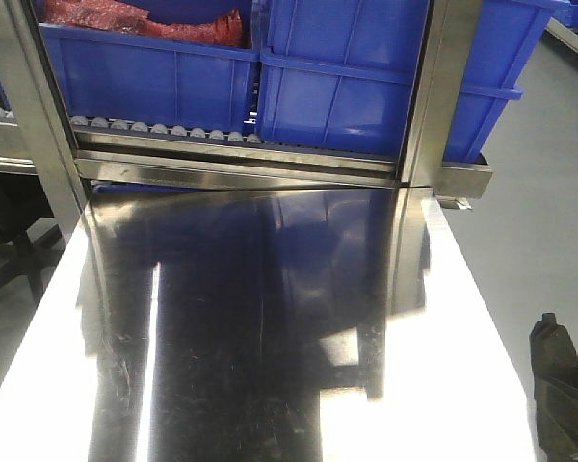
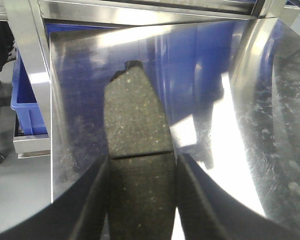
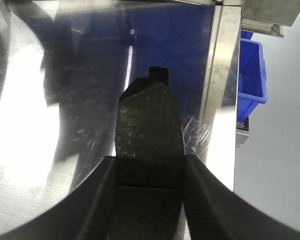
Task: Move and align brake pads A on conveyor
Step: 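Back away and turn the base from the steel table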
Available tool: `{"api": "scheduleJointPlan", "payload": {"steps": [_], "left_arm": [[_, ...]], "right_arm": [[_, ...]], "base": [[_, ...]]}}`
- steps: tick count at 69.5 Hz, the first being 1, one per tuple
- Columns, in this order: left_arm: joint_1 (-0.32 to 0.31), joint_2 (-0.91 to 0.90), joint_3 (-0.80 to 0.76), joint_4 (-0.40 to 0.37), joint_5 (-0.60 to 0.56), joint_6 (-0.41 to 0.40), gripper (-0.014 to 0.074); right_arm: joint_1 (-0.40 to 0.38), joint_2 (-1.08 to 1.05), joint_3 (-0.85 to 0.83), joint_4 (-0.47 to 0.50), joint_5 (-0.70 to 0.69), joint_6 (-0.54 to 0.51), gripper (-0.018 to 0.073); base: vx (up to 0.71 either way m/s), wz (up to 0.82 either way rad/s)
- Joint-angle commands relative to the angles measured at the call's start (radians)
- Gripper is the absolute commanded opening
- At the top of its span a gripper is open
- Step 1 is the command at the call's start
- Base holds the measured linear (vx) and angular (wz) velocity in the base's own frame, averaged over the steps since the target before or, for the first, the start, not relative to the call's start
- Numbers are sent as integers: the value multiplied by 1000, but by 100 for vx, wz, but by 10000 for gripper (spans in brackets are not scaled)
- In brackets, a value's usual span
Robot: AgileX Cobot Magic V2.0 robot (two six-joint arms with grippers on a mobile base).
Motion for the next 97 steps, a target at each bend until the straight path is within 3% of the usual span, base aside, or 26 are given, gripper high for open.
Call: {"api": "scheduleJointPlan", "payload": {"steps": [1, 97], "left_arm": [[-7, 5, -29, -3, -89, -1, 209], [-7, 5, -29, -3, -89, -1, 209]], "right_arm": [[-2, 1, -29, -10, -82, -4, 99], [-2, 1, -29, -10, -82, -4, 99]], "base": [[0, 0], [-9, 8]]}}
